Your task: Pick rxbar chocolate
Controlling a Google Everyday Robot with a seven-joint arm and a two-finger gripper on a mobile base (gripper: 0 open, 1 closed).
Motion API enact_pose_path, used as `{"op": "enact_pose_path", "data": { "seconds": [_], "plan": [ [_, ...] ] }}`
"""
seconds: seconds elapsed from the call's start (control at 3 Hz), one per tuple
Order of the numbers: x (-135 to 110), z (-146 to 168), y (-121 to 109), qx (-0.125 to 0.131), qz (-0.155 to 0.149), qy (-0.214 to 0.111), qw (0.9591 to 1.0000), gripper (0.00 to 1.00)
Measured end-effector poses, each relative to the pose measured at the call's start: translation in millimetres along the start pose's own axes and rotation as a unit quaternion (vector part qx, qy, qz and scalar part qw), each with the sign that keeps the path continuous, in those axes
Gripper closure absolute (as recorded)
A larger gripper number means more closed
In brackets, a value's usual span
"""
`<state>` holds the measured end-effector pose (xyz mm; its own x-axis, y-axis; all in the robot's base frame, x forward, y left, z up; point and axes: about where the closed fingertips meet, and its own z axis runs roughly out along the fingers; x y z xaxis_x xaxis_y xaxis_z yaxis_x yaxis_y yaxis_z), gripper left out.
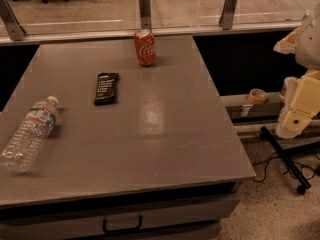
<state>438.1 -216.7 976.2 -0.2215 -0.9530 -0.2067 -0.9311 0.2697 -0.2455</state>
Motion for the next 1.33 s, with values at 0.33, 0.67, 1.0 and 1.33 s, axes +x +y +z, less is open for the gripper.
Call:
{"op": "enact_pose_path", "data": {
  "seconds": [0.33,0.67,1.0,1.33],
  "plan": [
    [0,0,0,0.0,0.0,0.0,1.0,0.0],
    [-16,4,-1,-0.023,-0.061,0.001,0.9979,0.0],
    [-73,26,-14,-0.069,-0.22,-0.004,0.973,0.0],
    [-113,44,-15,-0.077,-0.342,-0.022,0.9361,0.0]
  ]
}}
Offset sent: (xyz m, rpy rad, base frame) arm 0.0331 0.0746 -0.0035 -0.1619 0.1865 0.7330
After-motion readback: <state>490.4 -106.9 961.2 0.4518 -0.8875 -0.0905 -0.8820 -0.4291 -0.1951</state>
